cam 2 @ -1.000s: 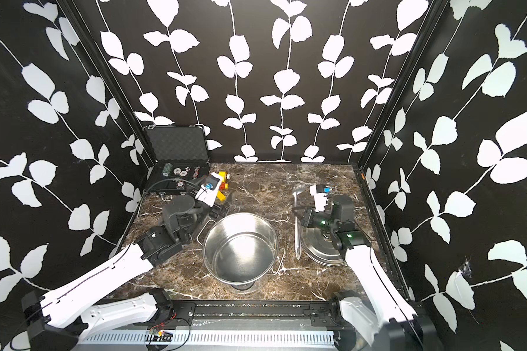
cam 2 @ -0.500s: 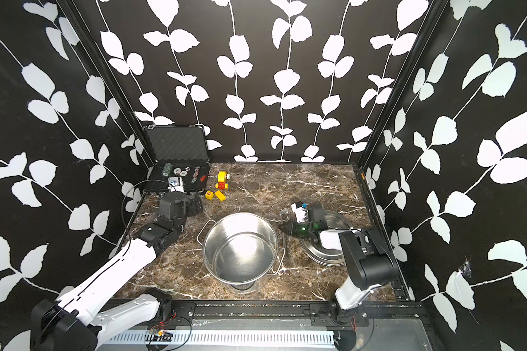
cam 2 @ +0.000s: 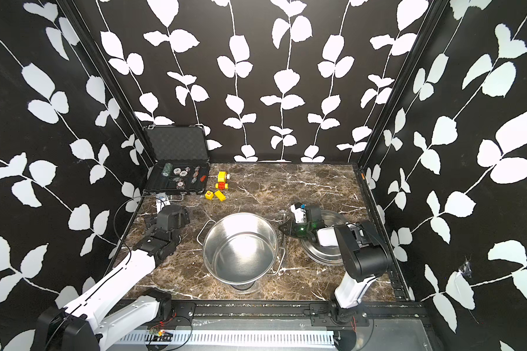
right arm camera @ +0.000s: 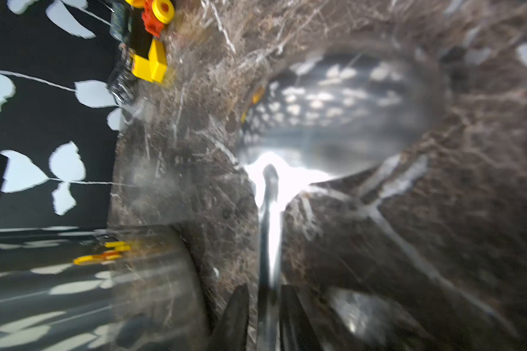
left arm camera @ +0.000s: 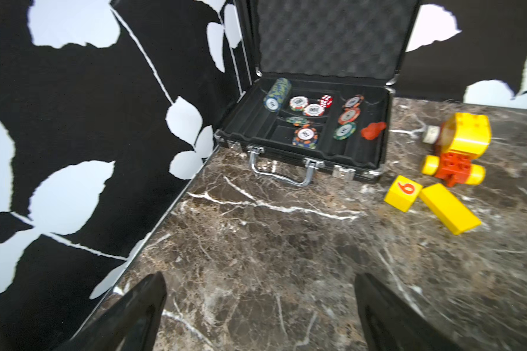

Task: Stir the soup with a spoon
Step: Place the spoon at the center of the board, then reset both arms

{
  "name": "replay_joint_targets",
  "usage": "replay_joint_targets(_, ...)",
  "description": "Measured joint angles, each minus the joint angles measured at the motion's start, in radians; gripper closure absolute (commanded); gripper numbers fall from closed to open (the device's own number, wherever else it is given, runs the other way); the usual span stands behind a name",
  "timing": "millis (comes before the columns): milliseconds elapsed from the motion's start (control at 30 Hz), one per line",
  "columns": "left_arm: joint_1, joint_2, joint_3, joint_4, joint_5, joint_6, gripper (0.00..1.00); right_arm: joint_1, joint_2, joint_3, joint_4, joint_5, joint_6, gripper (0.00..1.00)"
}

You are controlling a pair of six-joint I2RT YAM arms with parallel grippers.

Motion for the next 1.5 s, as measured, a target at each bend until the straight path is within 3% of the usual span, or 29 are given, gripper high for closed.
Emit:
replay_joint_targets(167,0.050,0.021,-0.046,0.067,-0.011,0.032,0.01,0.000,-0.099,0.000,-0.104,0.052,-0.042,0.65)
replay_joint_targets(367,0.078,0.079,-0.077,0.160,0.008,0.095,0.01,0.000,-0.300,0.032,-0.287,0.173,-0.101,0.45)
replay_joint_targets(633,0.155,0.169,-0.125,0.356,0.117,0.221,0.01,-0.029,-0.668,0.124,-0.628,0.533,-0.201,0.01)
replay_joint_targets(767,0.212,0.241,-0.174,0.521,0.254,0.279,0.01,-0.118,-0.826,0.151,-0.689,0.701,-0.255,0.00)
replay_joint_targets(967,0.244,0.386,-0.245,0.766,0.449,0.329,0.01,-0.219,-0.864,0.054,-0.612,0.808,-0.363,0.00)
replay_joint_targets(1233,0.261,0.591,-0.256,1.059,0.581,0.336,0.01,-0.246,-0.796,-0.269,-0.304,0.801,-0.514,0.00)
replay_joint_targets(1500,0.265,0.602,-0.204,1.034,0.565,0.327,0.01,-0.251,-0.574,-0.373,0.131,0.752,-0.571,0.00)
